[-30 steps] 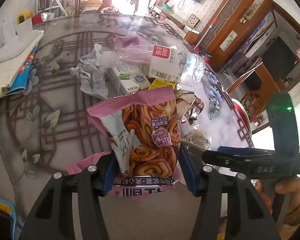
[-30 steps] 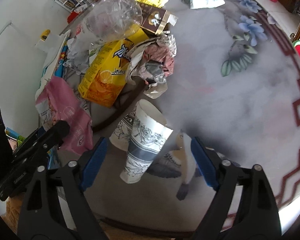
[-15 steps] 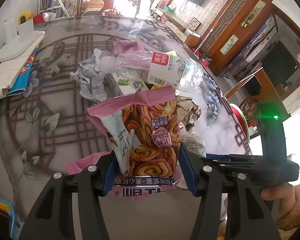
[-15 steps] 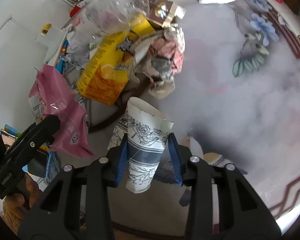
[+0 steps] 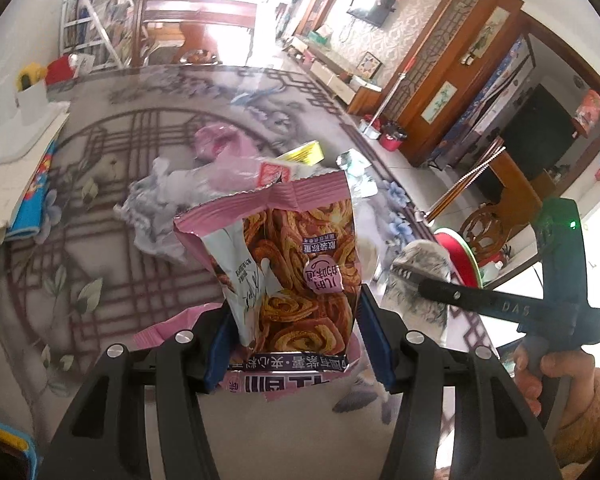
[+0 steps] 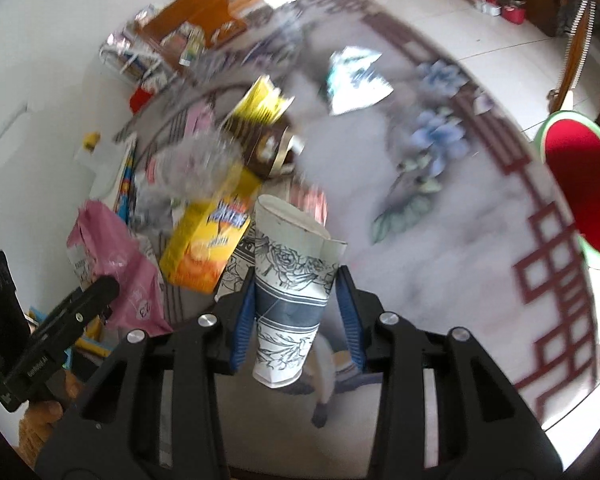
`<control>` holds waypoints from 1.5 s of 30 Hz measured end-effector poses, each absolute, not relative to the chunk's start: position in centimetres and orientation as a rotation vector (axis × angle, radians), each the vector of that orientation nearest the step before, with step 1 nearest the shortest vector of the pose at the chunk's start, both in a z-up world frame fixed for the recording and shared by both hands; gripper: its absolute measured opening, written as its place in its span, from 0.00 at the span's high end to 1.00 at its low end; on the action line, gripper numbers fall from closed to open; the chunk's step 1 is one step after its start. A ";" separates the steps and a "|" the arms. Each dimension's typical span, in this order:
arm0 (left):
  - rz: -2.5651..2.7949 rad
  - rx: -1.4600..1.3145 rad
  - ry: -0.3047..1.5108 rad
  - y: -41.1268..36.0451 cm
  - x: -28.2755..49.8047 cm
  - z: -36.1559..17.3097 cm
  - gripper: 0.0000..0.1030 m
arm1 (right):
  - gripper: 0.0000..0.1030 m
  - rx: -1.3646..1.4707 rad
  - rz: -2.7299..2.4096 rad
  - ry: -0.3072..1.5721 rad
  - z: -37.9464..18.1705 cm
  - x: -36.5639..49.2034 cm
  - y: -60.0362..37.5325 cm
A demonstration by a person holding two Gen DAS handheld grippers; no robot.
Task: Collect trash
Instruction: 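Carry the pastry bag and paper cup over the red bin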
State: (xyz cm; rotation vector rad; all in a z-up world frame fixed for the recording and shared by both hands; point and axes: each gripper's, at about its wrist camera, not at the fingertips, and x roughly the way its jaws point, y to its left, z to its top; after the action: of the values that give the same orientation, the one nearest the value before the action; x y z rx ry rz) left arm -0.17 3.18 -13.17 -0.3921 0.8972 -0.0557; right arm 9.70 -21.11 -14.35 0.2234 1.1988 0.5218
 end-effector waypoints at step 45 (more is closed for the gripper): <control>-0.331 -0.277 0.914 -13.9 11.0 -11.2 0.48 | 0.63 0.433 0.238 1.123 -13.7 15.1 -41.0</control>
State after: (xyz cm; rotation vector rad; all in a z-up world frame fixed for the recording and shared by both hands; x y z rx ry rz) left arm 11.03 -13.88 -11.24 -0.2773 0.9138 -0.3311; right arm 15.08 -41.04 -13.70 0.4334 1.1233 0.2385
